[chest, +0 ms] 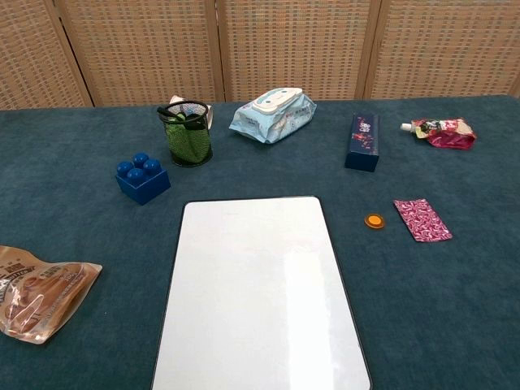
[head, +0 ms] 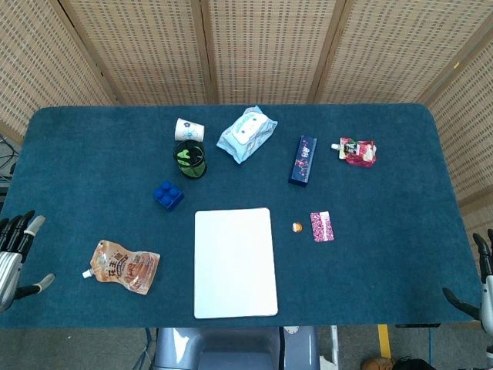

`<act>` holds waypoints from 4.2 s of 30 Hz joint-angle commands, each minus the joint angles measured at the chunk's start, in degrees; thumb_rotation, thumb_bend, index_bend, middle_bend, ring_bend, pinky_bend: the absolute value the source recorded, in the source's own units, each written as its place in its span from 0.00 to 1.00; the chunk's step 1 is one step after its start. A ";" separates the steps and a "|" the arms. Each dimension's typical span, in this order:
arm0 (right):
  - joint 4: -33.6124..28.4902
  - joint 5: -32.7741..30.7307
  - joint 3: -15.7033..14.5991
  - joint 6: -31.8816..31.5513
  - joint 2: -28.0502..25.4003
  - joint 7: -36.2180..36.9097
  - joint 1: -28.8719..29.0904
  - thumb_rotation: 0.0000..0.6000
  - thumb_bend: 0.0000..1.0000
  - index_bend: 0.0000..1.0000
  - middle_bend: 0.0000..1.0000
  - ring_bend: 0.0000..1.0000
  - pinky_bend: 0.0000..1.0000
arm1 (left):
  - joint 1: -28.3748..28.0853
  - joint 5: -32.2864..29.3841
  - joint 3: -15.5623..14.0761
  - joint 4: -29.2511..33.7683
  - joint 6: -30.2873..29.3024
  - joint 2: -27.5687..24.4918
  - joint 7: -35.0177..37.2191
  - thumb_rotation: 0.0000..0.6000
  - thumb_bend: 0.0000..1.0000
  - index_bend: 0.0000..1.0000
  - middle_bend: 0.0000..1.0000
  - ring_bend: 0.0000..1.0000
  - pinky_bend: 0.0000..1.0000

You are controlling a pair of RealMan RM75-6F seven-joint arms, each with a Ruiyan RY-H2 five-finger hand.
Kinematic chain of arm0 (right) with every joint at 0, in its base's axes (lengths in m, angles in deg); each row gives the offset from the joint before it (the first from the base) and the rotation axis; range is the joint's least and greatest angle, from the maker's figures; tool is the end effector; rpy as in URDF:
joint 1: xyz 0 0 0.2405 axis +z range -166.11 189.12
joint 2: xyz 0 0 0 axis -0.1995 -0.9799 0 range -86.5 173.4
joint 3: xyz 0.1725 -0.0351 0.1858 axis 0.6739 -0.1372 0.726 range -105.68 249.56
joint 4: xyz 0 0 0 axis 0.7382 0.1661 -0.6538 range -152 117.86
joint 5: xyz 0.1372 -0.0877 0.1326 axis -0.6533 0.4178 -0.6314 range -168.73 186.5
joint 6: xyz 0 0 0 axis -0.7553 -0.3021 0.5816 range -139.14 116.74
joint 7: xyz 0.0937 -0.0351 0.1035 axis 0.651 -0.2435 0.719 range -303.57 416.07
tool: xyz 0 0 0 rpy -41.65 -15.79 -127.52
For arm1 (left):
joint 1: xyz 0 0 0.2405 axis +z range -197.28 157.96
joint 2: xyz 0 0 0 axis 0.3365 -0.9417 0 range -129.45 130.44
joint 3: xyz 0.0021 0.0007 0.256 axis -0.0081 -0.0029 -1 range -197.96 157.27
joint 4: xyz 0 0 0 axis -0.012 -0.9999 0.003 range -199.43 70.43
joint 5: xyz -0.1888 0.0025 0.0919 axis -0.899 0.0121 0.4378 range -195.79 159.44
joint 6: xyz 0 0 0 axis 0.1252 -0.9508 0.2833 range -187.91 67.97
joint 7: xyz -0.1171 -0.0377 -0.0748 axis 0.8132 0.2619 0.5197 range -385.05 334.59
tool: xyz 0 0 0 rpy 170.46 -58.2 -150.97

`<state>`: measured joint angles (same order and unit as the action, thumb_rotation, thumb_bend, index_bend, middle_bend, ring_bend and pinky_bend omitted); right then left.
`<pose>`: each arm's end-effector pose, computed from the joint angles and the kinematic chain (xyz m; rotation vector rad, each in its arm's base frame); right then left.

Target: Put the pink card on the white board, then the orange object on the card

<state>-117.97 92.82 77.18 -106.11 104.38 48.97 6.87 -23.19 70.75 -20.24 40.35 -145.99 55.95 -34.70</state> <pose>-0.3049 -0.1358 0.1939 1.1627 -0.8313 0.8481 -0.2779 0.1613 0.1797 -1.4702 -0.8413 -0.8242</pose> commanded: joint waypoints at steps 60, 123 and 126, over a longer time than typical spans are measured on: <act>18.01 -35.65 3.46 49.30 20.51 -24.16 45.91 1.00 0.04 0.18 0.00 0.00 0.00 | -3.81 -7.65 3.33 -0.67 5.31 0.96 1.07 1.00 0.00 0.00 0.00 0.00 0.00; 6.62 -42.23 1.99 45.15 16.18 -26.27 52.45 1.00 0.13 0.46 0.00 0.00 0.00 | -3.94 -6.01 3.06 -2.11 3.90 1.85 2.30 1.00 0.00 0.00 0.00 0.00 0.00; 3.29 -43.50 2.47 43.56 15.61 -28.32 53.78 1.00 0.13 0.46 0.00 0.00 0.00 | -3.87 -5.94 3.02 -2.17 3.84 1.66 2.74 1.00 0.00 0.00 0.00 0.00 0.00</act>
<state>-112.71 50.16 79.02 -61.25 120.87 22.04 59.57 -27.08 64.79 -17.21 38.20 -142.14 57.65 -32.01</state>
